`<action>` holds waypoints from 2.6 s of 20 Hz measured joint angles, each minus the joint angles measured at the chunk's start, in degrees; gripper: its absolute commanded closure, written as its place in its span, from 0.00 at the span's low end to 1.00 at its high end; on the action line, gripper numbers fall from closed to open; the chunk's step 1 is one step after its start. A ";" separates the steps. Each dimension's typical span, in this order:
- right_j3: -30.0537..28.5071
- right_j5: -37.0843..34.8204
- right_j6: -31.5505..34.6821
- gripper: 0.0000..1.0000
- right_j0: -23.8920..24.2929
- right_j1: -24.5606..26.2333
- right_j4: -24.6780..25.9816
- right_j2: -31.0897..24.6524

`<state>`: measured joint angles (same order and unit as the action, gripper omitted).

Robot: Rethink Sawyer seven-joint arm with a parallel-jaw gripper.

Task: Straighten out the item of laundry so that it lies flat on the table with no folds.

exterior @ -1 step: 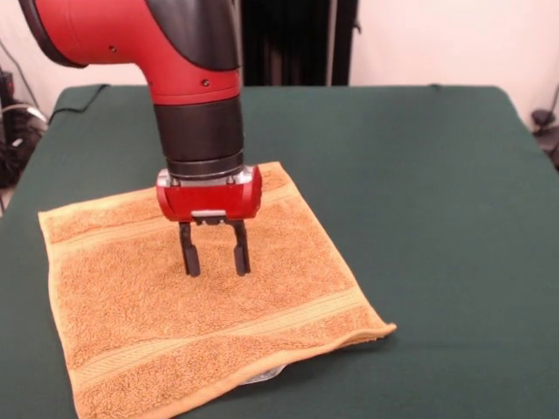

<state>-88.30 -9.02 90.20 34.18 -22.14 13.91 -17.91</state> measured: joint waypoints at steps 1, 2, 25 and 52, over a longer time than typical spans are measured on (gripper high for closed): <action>-0.25 0.68 0.00 0.00 0.28 0.22 0.42 0.00; -0.44 1.24 0.00 0.00 0.54 0.46 0.78 0.01; -7.12 12.23 0.00 0.00 0.46 0.29 2.32 2.62; -25.73 12.21 0.00 0.00 -5.18 -9.67 -2.85 11.13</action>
<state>-114.03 3.19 90.20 29.01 -31.80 11.05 -6.78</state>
